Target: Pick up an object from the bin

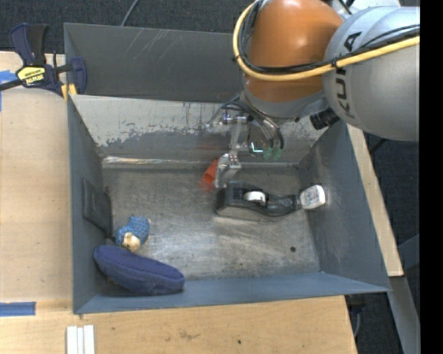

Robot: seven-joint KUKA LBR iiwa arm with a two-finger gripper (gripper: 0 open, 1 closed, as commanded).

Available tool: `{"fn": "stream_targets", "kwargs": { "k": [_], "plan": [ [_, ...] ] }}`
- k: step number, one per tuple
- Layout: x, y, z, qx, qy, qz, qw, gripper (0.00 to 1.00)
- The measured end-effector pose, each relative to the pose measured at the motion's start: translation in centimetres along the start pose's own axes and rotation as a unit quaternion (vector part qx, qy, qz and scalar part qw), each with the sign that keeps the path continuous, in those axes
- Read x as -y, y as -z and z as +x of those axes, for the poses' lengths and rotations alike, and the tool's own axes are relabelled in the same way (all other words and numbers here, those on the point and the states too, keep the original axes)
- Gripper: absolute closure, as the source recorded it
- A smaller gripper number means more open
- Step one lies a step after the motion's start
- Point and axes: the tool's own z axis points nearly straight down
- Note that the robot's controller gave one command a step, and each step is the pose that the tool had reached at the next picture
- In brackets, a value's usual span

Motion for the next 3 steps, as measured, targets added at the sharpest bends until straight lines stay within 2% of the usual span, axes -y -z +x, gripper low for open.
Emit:
{"fn": "stream_targets", "kwargs": {
  "k": [1, 2, 3],
  "plan": [
    [4.7, -9.2, -1.0, 0.0119, 0.015, -0.006, 0.9998, 0.0],
    [5.1, -13.7, -1.6, 0.0085, -0.077, -0.008, 0.9969, 0.0],
    [5.4, -14.8, -0.8, 0.0141, -0.004, -0.006, 0.9999, 0.0]
  ]
}}
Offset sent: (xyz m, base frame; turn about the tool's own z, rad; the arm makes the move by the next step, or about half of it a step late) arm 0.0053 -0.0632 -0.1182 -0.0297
